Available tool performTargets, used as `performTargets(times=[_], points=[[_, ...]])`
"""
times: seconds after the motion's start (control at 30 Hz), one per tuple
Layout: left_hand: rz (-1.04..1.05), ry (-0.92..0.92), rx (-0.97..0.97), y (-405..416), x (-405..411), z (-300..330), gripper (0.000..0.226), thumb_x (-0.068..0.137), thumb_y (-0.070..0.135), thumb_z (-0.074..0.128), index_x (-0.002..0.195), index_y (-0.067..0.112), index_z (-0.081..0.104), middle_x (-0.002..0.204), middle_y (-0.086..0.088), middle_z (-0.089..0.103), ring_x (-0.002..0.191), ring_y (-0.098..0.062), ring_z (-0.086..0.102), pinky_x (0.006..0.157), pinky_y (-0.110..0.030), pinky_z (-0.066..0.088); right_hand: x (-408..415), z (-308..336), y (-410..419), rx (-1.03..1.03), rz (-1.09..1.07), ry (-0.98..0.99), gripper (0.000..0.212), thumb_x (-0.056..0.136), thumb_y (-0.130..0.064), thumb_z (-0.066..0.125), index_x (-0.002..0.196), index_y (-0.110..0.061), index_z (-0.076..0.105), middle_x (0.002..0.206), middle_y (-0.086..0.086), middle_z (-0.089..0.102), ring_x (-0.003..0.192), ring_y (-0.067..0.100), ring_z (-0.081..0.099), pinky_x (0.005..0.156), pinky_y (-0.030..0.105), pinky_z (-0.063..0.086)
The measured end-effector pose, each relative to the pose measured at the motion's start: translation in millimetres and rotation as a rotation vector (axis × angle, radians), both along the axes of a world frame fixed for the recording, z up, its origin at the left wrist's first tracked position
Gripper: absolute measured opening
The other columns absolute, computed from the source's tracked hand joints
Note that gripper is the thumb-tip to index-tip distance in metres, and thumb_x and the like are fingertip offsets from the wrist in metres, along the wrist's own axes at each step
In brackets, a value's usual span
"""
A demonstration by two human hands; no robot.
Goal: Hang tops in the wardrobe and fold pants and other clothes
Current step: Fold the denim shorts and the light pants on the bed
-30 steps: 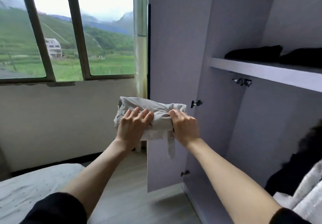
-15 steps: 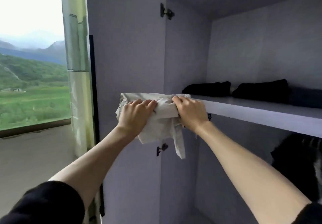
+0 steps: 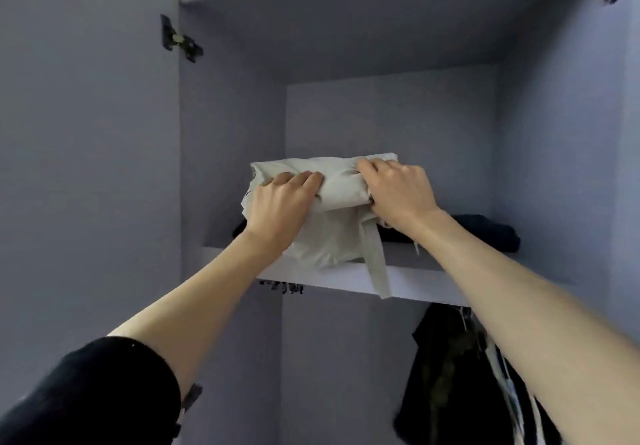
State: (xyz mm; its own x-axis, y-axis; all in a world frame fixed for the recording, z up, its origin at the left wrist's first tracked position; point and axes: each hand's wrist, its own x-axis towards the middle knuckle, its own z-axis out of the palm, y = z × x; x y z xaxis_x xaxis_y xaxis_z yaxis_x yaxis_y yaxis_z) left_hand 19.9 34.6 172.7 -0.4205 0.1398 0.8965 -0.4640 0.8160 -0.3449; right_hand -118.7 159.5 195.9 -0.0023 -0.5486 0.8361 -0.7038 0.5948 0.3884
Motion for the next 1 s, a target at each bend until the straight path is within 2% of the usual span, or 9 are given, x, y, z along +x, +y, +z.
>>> performTargets(times=[0.17,0.33,0.4,0.47,0.6,0.73,0.83,0.93,1.0], points=[[-0.043,0.050,-0.017,-4.0,-72.5,18.1,0.037,0.046,-0.011,0.068,0.079,0.006,0.066,0.064,-0.005,0.063,0.054,-0.026,0.059,0.045,-0.021,0.024,-58.9,21.3,6.4,0.016,-0.146,0.007,0.050,0.078,-0.009,0.059,0.126,-0.010,0.044,0.116,0.007,0.060,0.100,0.027,0.060,0.058,0.032,0.032],[-0.079,0.123,-0.038,-15.8,-146.2,43.4,0.036,0.063,-0.009,0.052,0.093,0.006,0.066,0.080,-0.006,0.067,0.068,-0.027,0.063,0.050,-0.026,0.036,-115.6,47.2,3.0,-0.052,-0.170,0.029,0.036,0.080,-0.005,0.053,0.116,-0.008,0.050,0.114,0.007,0.061,0.105,0.026,0.059,0.070,0.035,0.044],[-0.111,0.174,-0.024,-21.2,-177.1,54.6,0.043,0.074,-0.003,0.032,0.102,0.007,0.064,0.093,-0.006,0.067,0.082,-0.029,0.063,0.065,-0.036,0.050,-139.8,60.1,-1.2,-0.172,-0.111,0.235,0.026,0.076,0.000,0.051,0.099,-0.006,0.062,0.097,0.007,0.067,0.088,0.025,0.066,0.064,0.034,0.052],[-0.094,0.230,-0.053,-26.0,-197.8,63.5,0.039,0.079,-0.004,0.034,0.101,0.010,0.063,0.095,-0.006,0.065,0.085,-0.027,0.063,0.074,-0.041,0.051,-158.6,69.1,-7.9,-0.305,-0.088,0.434,0.022,0.078,0.001,0.049,0.086,-0.010,0.067,0.086,0.003,0.069,0.079,0.021,0.068,0.062,0.031,0.054],[-0.065,0.269,-0.165,-49.9,-233.5,52.1,0.029,0.084,0.002,0.050,0.108,0.010,0.064,0.108,-0.012,0.064,0.098,-0.031,0.062,0.086,-0.046,0.049,-198.9,56.4,-22.8,-0.321,-0.117,0.534,0.024,0.087,-0.005,0.049,0.101,-0.012,0.068,0.105,0.003,0.069,0.099,0.021,0.066,0.078,0.034,0.053],[-0.128,-0.108,0.037,-74.6,-246.0,-14.3,0.041,0.082,0.010,0.061,0.122,0.014,0.056,0.120,-0.008,0.059,0.107,-0.028,0.058,0.090,-0.040,0.047,-212.2,-9.3,-36.5,0.024,-0.194,0.273,0.027,0.081,-0.009,0.053,0.106,-0.012,0.064,0.108,0.004,0.067,0.096,0.022,0.065,0.073,0.035,0.053],[-0.172,-0.559,0.305,-97.1,-244.4,-44.7,0.059,0.087,0.022,0.059,0.140,0.026,0.033,0.139,0.001,0.043,0.122,-0.021,0.044,0.094,-0.031,0.035,-208.6,-40.8,-41.6,0.395,-0.214,-0.243,0.041,0.083,-0.020,0.062,0.121,-0.014,0.049,0.121,0.004,0.057,0.107,0.025,0.057,0.075,0.033,0.045],[-0.309,-0.655,0.405,-108.3,-239.8,-50.5,0.060,0.090,0.020,0.055,0.144,0.027,0.029,0.145,0.004,0.039,0.129,-0.018,0.038,0.101,-0.026,0.031,-202.7,-45.6,-38.2,0.410,-0.088,-0.640,0.057,0.087,-0.032,0.058,0.140,-0.028,0.037,0.140,-0.003,0.046,0.122,0.020,0.047,0.087,0.030,0.039],[-0.369,-0.728,0.488,-111.2,-238.4,-50.0,0.063,0.093,0.037,0.053,0.147,0.028,0.022,0.152,0.005,0.028,0.138,-0.015,0.026,0.112,-0.027,0.020,-202.1,-45.0,-34.1,0.426,0.000,-0.838,0.068,0.088,-0.039,0.058,0.147,-0.037,0.023,0.152,-0.010,0.030,0.135,0.016,0.034,0.102,0.024,0.030]])
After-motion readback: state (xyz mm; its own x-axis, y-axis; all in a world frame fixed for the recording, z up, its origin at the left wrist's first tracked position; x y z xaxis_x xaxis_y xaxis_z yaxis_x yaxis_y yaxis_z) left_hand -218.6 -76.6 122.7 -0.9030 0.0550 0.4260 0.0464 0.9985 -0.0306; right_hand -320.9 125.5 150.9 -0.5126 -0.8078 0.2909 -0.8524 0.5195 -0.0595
